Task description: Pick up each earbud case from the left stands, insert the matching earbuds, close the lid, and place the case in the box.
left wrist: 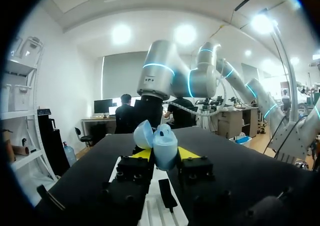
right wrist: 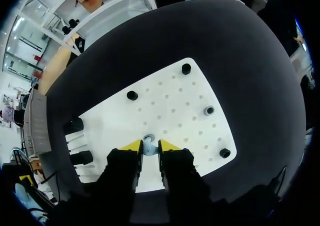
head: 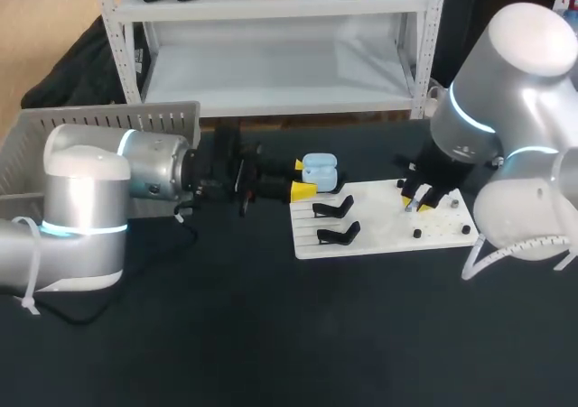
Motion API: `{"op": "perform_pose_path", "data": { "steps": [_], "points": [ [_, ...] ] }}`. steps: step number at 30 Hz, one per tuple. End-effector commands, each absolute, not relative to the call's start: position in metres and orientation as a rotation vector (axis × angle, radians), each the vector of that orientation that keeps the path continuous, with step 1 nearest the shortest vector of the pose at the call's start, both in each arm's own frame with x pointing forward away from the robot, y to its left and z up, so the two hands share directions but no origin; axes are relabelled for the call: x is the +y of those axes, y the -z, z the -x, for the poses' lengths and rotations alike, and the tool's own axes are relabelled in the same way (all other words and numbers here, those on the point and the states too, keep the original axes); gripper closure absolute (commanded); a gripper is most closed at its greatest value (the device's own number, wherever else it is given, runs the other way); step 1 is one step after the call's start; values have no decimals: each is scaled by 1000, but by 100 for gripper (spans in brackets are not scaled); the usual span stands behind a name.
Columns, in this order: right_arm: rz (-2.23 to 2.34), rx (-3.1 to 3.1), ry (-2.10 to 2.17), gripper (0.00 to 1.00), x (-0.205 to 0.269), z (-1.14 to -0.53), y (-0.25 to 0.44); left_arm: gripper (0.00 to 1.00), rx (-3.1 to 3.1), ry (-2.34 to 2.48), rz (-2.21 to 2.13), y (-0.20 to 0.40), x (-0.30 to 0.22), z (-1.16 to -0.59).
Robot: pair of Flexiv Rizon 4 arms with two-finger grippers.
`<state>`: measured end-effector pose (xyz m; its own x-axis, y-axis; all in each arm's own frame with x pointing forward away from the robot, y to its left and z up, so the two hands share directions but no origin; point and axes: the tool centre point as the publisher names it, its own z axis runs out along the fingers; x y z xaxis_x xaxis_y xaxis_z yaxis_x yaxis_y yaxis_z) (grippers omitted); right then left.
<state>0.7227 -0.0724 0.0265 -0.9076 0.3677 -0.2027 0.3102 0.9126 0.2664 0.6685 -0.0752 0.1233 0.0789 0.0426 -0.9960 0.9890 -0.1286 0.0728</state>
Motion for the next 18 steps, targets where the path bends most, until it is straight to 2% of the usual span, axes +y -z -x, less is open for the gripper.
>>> {"op": "perform_pose_path", "data": {
  "steps": [1, 18],
  "points": [
    [-508, 2833, -329, 100, -72, -725, -28, 100, 1121, 1223, -1372, -122, -75, -669],
    [-554, 2802, -293, 100, -86, -709, -77, 100, 1121, 1223, -1372, -122, -75, -669]
  ]
}}
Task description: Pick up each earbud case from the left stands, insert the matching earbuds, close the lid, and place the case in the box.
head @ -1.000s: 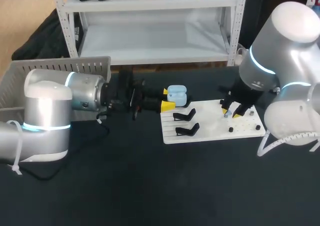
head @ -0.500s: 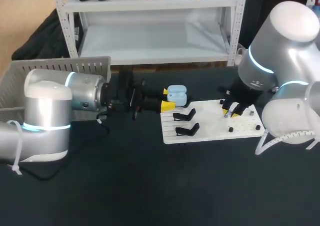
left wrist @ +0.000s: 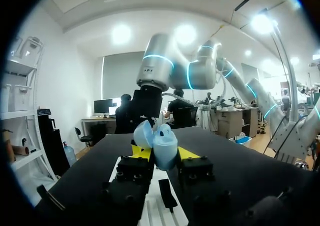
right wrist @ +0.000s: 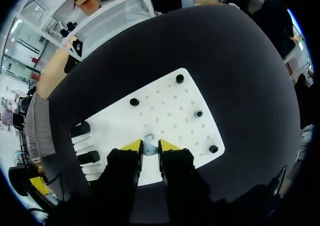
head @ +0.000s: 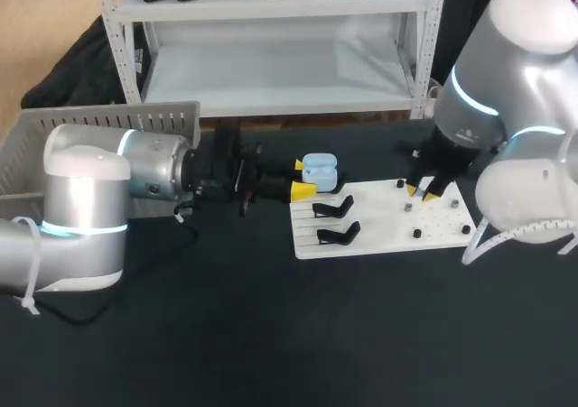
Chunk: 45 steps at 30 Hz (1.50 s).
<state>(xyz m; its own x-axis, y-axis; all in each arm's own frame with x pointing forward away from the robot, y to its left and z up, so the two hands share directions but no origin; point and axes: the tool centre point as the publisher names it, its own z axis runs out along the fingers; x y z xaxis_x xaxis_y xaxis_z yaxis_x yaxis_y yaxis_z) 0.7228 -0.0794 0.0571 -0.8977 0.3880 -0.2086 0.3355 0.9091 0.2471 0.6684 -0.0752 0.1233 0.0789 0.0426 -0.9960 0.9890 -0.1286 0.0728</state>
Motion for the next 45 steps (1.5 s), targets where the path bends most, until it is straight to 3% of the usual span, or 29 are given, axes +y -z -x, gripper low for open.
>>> {"op": "perform_pose_path", "data": {
  "steps": [1, 20, 26, 45],
  "points": [
    [-559, 2799, -292, 100, -86, -707, -84, 100, 1121, 1223, -1372, -122, -75, -669],
    [-394, 2818, -97, 100, -36, -658, -219, 100, 1121, 1223, -1372, -122, -75, -669],
    [-287, 2855, -68, 100, -9, -645, -226, 100, 1121, 1223, -1372, -122, -75, -669],
    [-160, 2829, -113, 100, 7, -644, -230, 100, 1121, 1223, -1372, -122, -75, -669]
  ]
}}
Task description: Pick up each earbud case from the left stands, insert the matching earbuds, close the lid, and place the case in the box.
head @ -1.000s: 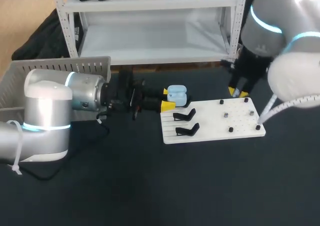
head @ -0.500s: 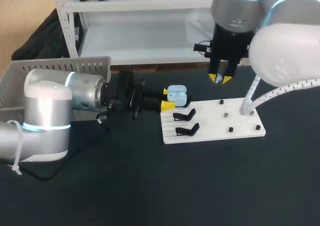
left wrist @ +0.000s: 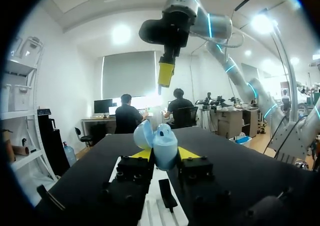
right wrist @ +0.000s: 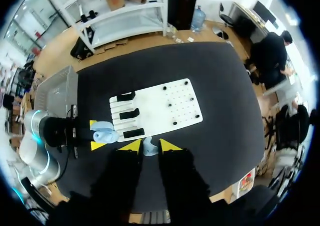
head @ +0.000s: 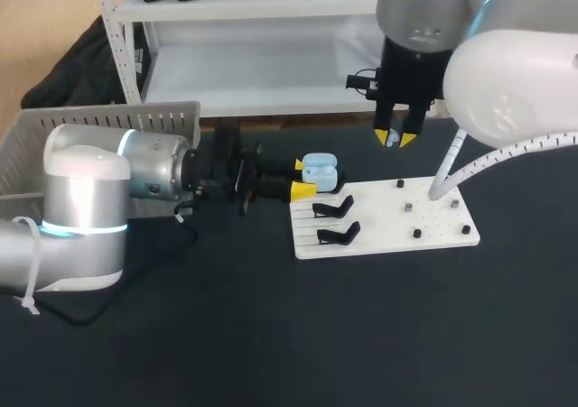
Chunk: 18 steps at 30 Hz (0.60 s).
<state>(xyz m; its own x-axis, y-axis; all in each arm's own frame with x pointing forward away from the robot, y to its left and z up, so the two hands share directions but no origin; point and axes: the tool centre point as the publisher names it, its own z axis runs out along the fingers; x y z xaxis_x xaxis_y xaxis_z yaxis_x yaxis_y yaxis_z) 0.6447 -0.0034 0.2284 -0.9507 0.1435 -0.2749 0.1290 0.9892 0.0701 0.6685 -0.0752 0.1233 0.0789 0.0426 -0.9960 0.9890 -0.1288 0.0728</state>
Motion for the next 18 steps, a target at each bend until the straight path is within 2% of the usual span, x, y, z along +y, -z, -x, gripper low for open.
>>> {"op": "perform_pose_path", "data": {
  "steps": [1, 18],
  "points": [
    [-125, 2823, -113, 100, 11, -645, -231, 100, 1121, 1223, -1372, -122, -75, -669],
    [203, 2893, -61, 100, 67, -657, -221, 100, 1121, 1223, -1372, -122, -75, -669]
  ]
}}
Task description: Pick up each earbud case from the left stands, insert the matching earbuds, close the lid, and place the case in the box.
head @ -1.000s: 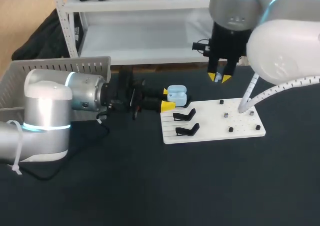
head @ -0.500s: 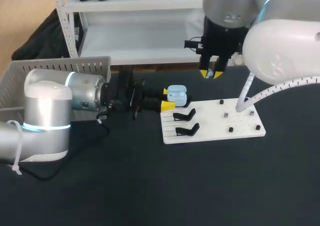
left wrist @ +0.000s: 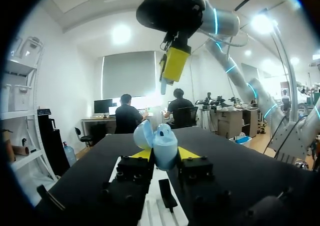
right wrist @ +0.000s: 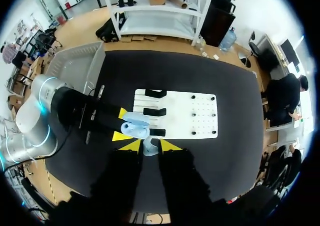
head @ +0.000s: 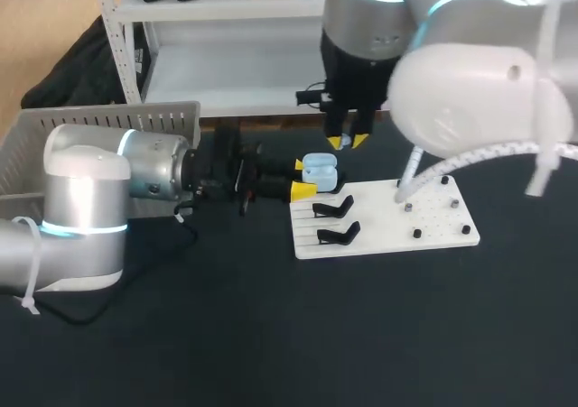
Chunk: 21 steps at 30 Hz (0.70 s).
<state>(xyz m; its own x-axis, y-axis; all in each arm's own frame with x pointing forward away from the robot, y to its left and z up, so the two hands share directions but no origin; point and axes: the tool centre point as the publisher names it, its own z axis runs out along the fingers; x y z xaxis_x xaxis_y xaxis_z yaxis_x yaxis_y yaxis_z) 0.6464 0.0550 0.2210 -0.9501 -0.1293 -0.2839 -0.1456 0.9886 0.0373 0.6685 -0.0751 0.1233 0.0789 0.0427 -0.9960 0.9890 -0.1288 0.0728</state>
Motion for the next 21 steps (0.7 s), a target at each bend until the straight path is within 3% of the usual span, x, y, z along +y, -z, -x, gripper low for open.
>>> {"op": "perform_pose_path", "data": {
  "steps": [1, 21],
  "points": [
    [200, 2901, -65, 100, 69, -658, -220, 100, 1121, 1223, -1372, -122, -75, -669],
    [209, 2946, -32, 100, 93, -642, -205, 100, 1121, 1223, -1372, -122, -75, -669]
  ]
}}
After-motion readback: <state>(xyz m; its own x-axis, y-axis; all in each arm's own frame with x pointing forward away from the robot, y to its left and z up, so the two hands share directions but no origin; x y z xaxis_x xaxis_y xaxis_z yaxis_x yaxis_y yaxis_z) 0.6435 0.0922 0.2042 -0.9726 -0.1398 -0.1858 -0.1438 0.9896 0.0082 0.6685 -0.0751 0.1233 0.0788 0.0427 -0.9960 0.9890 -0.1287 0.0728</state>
